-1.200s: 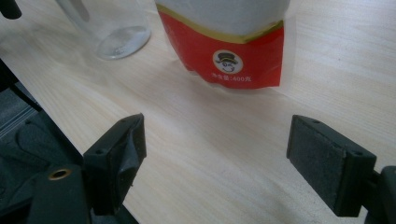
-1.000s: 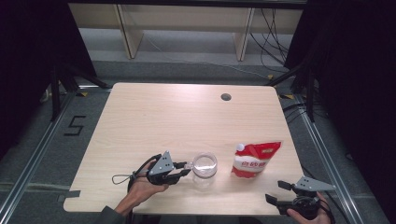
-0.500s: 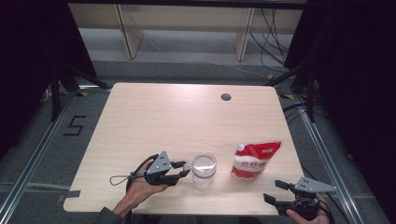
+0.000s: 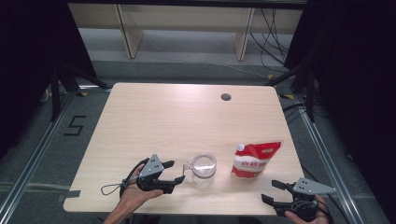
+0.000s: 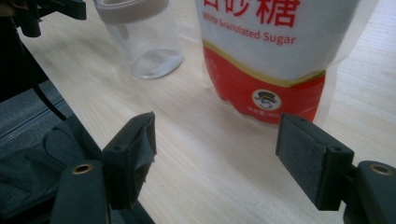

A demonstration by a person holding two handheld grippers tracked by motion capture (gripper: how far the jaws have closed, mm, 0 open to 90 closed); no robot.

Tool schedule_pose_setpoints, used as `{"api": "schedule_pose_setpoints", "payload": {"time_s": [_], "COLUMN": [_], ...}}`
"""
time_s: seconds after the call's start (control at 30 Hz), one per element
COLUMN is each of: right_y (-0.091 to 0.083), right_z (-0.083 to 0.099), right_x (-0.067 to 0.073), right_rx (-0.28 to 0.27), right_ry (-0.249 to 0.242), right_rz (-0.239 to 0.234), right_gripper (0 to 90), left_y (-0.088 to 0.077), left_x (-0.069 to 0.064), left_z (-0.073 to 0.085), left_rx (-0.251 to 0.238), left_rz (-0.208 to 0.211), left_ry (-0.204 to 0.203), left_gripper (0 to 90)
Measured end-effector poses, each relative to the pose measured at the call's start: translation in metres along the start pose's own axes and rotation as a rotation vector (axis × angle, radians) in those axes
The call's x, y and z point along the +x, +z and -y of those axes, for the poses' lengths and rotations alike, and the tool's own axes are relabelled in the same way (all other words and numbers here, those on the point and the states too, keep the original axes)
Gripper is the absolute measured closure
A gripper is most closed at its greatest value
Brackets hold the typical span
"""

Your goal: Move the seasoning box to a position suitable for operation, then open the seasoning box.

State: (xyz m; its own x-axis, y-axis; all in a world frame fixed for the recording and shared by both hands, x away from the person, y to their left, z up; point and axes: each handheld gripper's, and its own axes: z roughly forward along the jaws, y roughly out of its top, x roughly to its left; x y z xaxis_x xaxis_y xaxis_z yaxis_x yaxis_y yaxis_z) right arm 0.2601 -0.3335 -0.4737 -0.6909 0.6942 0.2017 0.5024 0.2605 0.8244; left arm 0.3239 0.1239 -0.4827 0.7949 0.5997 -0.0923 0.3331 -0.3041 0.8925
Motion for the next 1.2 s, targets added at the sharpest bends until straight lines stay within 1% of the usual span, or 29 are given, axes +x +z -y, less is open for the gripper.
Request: {"api": "schedule_pose_setpoints", "payload": {"time_s": [0.03, 0.07, 0.1, 0.13, 0.17, 0.2, 0.3, 0.33, 0.37, 0.4, 0.43, 0.47, 0.5, 0.53, 0.57, 0.63, 0.7, 0.77, 0.8, 0.83, 0.9, 0.97, 1.0, 1.03, 1.07, 1.1, 1.13, 1.17, 1.2], "right_y": [0.001, 0.002, 0.002, 0.002, 0.002, 0.002, 0.004, 0.004, 0.005, 0.007, 0.007, 0.009, 0.009, 0.009, 0.011, 0.011, 0.012, 0.013, 0.013, 0.014, 0.014, 0.015, 0.014, 0.014, 0.014, 0.014, 0.016, 0.016, 0.016], "right_z": [-0.001, -0.001, -0.001, -0.001, -0.001, -0.001, -0.002, -0.002, -0.002, -0.003, -0.002, -0.003, -0.002, -0.002, -0.002, -0.001, -0.002, -0.001, -0.001, -0.002, -0.002, -0.002, -0.002, -0.002, -0.002, -0.002, -0.003, -0.002, -0.002], "right_x": [-0.002, -0.001, -0.001, 0.002, 0.005, 0.005, 0.006, 0.01, 0.011, 0.008, 0.01, 0.009, 0.013, 0.013, 0.014, 0.016, 0.015, 0.015, 0.016, 0.014, 0.014, 0.014, 0.018, 0.019, 0.018, 0.018, 0.015, 0.014, 0.014], "right_rx": [-0.021, -0.019, -0.019, -0.018, -0.011, -0.011, -0.02, 0.002, -0.003, -0.02, -0.016, -0.031, -0.011, 0.001, -0.008, 0.0, -0.003, -0.008, -0.004, -0.019, -0.014, -0.016, 0.004, 0.005, 0.013, 0.013, -0.003, -0.007, -0.004], "right_ry": [-0.055, -0.053, -0.053, -0.037, -0.022, -0.022, -0.058, -0.022, -0.025, -0.081, -0.072, -0.095, -0.053, -0.054, -0.053, -0.038, -0.059, -0.053, -0.051, -0.084, -0.086, -0.098, -0.05, -0.051, -0.059, -0.057, -0.09, -0.1, -0.097], "right_rz": [0.008, 0.009, 0.009, 0.0, -0.003, -0.003, -0.012, -0.022, -0.02, -0.018, -0.018, -0.009, -0.026, -0.031, -0.037, -0.043, -0.041, -0.042, -0.039, -0.029, -0.028, -0.027, -0.038, -0.029, -0.041, -0.04, -0.032, -0.026, -0.031], "right_gripper": [30.2, 30.5, 30.5, 31.0, 31.2, 31.2, 31.6, 31.7, 31.8, 32.0, 32.0, 32.0, 32.0, 32.0, 32.0, 32.0, 32.2, 32.2, 32.2, 32.2, 32.2, 32.2, 32.3, 32.5, 32.7, 32.8, 32.8, 32.9, 33.0], "left_y": [-0.002, -0.003, -0.003, -0.004, -0.005, -0.005, -0.008, -0.008, -0.008, -0.009, -0.011, -0.011, -0.012, -0.012, -0.012, -0.011, -0.01, -0.009, -0.01, -0.01, -0.01, -0.01, -0.011, -0.011, -0.011, -0.011, -0.011, -0.011, -0.011], "left_x": [0.0, -0.001, -0.001, -0.001, -0.001, -0.001, -0.001, -0.001, -0.002, -0.002, -0.002, -0.002, -0.001, -0.001, -0.001, -0.001, -0.001, -0.002, -0.002, -0.003, -0.004, -0.004, -0.004, -0.005, -0.005, -0.005, -0.005, -0.005, -0.005], "left_z": [0.001, 0.003, 0.003, 0.003, 0.004, 0.004, 0.004, 0.004, 0.005, 0.005, 0.004, 0.004, 0.004, 0.003, 0.003, 0.002, 0.002, 0.003, 0.003, 0.003, 0.002, 0.001, 0.001, -0.001, -0.001, -0.002, -0.003, -0.003, -0.004], "left_rx": [0.004, 0.004, 0.004, 0.006, 0.006, 0.006, 0.003, 0.004, -0.003, 0.001, 0.008, 0.005, 0.003, -0.002, -0.003, -0.001, 0.006, -0.001, 0.009, 0.013, 0.01, 0.002, 0.006, 0.004, 0.0, -0.004, -0.006, -0.008, -0.004], "left_rz": [-0.011, -0.014, -0.014, -0.02, -0.027, -0.027, -0.049, -0.052, -0.056, -0.059, -0.068, -0.067, -0.068, -0.066, -0.066, -0.075, -0.079, -0.071, -0.073, -0.078, -0.079, -0.072, -0.07, -0.079, -0.075, -0.073, -0.063, -0.06, -0.059], "left_ry": [-0.009, -0.044, -0.044, -0.047, -0.062, -0.062, -0.098, -0.106, -0.126, -0.13, -0.128, -0.131, -0.126, -0.135, -0.138, -0.138, -0.14, -0.142, -0.123, -0.124, -0.135, -0.131, -0.128, -0.13, -0.135, -0.124, -0.126, -0.127, -0.119], "left_gripper": [30.4, 29.9, 29.4, 29.3, 29.1, 28.6, 28.0, 27.9, 27.8, 27.7, 27.7, 27.6, 27.6, 27.6, 27.7, 27.6, 27.7, 27.7, 27.7, 27.6, 27.7, 27.8, 28.0, 28.3, 29.0, 29.6, 30.9, 33.0, 34.7]}}
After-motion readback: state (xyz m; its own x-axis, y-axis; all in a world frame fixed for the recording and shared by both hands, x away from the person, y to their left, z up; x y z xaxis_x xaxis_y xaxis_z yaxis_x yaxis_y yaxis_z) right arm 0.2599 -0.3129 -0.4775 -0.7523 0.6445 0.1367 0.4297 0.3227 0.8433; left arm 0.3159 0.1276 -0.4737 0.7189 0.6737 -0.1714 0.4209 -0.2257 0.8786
